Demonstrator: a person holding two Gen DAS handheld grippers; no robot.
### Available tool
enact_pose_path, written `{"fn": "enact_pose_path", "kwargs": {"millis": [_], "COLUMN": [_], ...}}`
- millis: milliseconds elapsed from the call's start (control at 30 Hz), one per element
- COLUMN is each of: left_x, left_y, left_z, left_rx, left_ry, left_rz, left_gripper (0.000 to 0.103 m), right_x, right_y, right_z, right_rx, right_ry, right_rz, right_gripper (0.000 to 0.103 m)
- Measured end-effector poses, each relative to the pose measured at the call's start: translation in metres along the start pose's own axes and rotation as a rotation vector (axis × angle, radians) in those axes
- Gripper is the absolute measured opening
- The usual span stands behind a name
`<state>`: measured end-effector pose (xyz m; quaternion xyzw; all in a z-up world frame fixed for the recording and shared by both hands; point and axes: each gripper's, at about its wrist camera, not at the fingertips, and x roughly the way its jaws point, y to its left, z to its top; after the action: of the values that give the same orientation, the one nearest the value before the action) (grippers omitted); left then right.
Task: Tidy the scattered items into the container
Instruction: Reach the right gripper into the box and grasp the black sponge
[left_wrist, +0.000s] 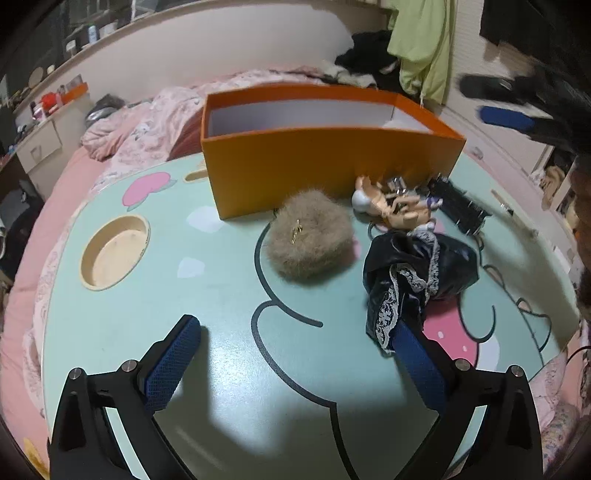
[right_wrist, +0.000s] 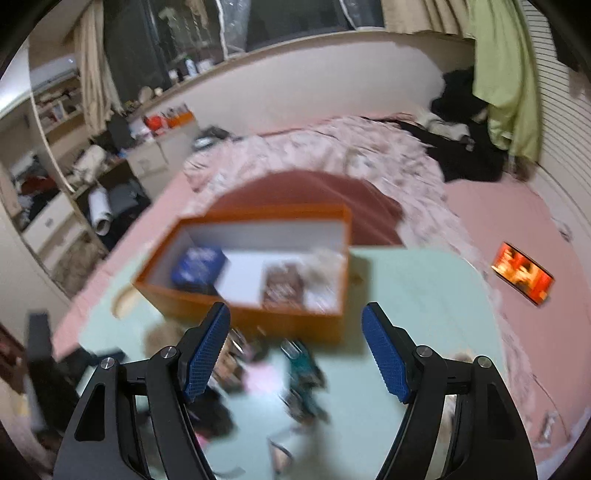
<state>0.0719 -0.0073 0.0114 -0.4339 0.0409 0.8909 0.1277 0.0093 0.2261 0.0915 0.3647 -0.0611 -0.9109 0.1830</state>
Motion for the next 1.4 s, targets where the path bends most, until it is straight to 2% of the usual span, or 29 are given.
{"fn": "enact_pose_path", "kwargs": {"millis": [67, 167, 233, 333, 400, 467, 533, 600, 700, 800, 867, 900, 933, 1000, 1067, 1133, 1167, 1267, 1300, 1400], "left_x": [-0.005, -0.012, -0.014, -0.016, -0.015, -0.015, -0.015, -0.015, -0.014, -0.012, -0.011, -0.011, -0.011, -0.011, -0.01, -0.01, -0.01, -0.01, -0.01, -0.009], "left_y": [0.001, 0.002, 0.003, 0.006, 0.008, 0.01, 0.011, 0.012, 0.012, 0.012, 0.013, 0.014, 0.014, 0.015, 0.015, 0.015, 0.015, 0.016, 0.016, 0.016], "left_z": [0.0, 0.0, 0.0, 0.001, 0.001, 0.001, 0.002, 0.001, 0.001, 0.001, 0.001, 0.002, 0.002, 0.002, 0.002, 0.002, 0.002, 0.002, 0.002, 0.002], "left_rx": [-0.009, -0.02, -0.027, -0.044, -0.058, -0.068, -0.076, -0.079, -0.078, -0.078, -0.081, -0.083, -0.086, -0.09, -0.093, -0.094, -0.094, -0.094, -0.094, -0.096], "left_ry": [-0.031, -0.072, -0.089, -0.102, -0.1, -0.101, -0.103, -0.104, -0.1, -0.095, -0.092, -0.092, -0.092, -0.093, -0.092, -0.091, -0.091, -0.09, -0.089, -0.089], "left_rz": [-0.019, -0.043, -0.05, -0.059, -0.062, -0.068, -0.069, -0.072, -0.075, -0.073, -0.074, -0.073, -0.074, -0.074, -0.074, -0.075, -0.075, -0.075, -0.075, -0.074], "left_gripper": [0.102, 0.102, 0.102, 0.102, 0.102, 0.102, 0.102, 0.102, 0.102, 0.102, 0.102, 0.102, 0.102, 0.102, 0.102, 0.102, 0.102, 0.102, 0.102, 0.102], "right_x": [0.012, 0.036, 0.056, 0.094, 0.121, 0.143, 0.159, 0.17, 0.175, 0.182, 0.182, 0.183, 0.184, 0.187, 0.185, 0.178, 0.175, 0.174, 0.177, 0.176], "right_y": [0.005, 0.011, 0.017, 0.031, 0.043, 0.046, 0.046, 0.052, 0.067, 0.078, 0.083, 0.084, 0.084, 0.081, 0.08, 0.076, 0.074, 0.074, 0.074, 0.075], "right_z": [0.015, 0.035, 0.044, 0.047, 0.044, 0.041, 0.037, 0.034, 0.029, 0.02, 0.02, 0.021, 0.021, 0.021, 0.023, 0.028, 0.03, 0.031, 0.029, 0.027], "right_rx": [0.01, 0.027, 0.036, 0.023, 0.008, 0.065, 0.137, 0.135, 0.09, 0.046, 0.011, 0.01, 0.017, 0.041, 0.049, 0.065, 0.069, 0.059, 0.049, 0.048], "right_ry": [0.021, 0.091, 0.157, 0.313, 0.418, 0.511, 0.579, 0.626, 0.652, 0.675, 0.656, 0.657, 0.658, 0.669, 0.645, 0.627, 0.623, 0.629, 0.648, 0.672], "right_rz": [0.034, 0.087, 0.124, 0.178, 0.217, 0.264, 0.29, 0.279, 0.245, 0.192, 0.171, 0.166, 0.177, 0.205, 0.202, 0.206, 0.218, 0.216, 0.191, 0.189], "right_gripper": [0.073, 0.064, 0.056, 0.047, 0.047, 0.047, 0.047, 0.049, 0.062, 0.069, 0.069, 0.068, 0.06, 0.06, 0.05, 0.036, 0.034, 0.032, 0.034, 0.045]}}
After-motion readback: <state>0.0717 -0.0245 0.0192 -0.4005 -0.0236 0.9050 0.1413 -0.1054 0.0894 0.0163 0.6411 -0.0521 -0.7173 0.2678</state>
